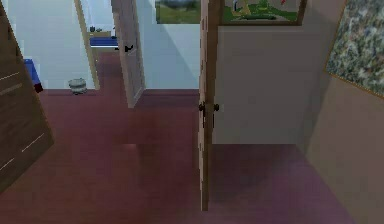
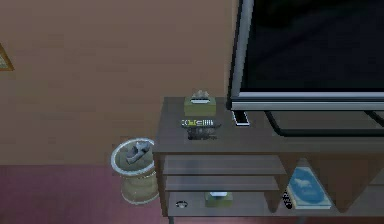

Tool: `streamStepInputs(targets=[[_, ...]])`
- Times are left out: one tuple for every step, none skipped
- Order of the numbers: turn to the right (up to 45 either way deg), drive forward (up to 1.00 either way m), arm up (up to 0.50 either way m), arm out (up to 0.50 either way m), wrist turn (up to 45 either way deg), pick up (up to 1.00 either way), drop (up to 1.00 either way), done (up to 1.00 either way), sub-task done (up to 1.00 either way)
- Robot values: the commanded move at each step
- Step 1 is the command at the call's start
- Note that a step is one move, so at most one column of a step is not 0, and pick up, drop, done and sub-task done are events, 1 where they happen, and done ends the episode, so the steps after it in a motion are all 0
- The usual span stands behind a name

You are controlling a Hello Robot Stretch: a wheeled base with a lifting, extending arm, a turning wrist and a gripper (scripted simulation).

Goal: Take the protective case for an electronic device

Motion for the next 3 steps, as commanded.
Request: streamStepInputs(targets=[[0.0,0.00,0.50,0.00,0.0,0.00,0.00,0.00,0.00],[0.0,0.00,0.36,0.00,0.0,0.00,0.00,0.00,0.00],[0.0,0.00,0.00,0.46,0.0,0.00,0.00,0.00,0.00]])
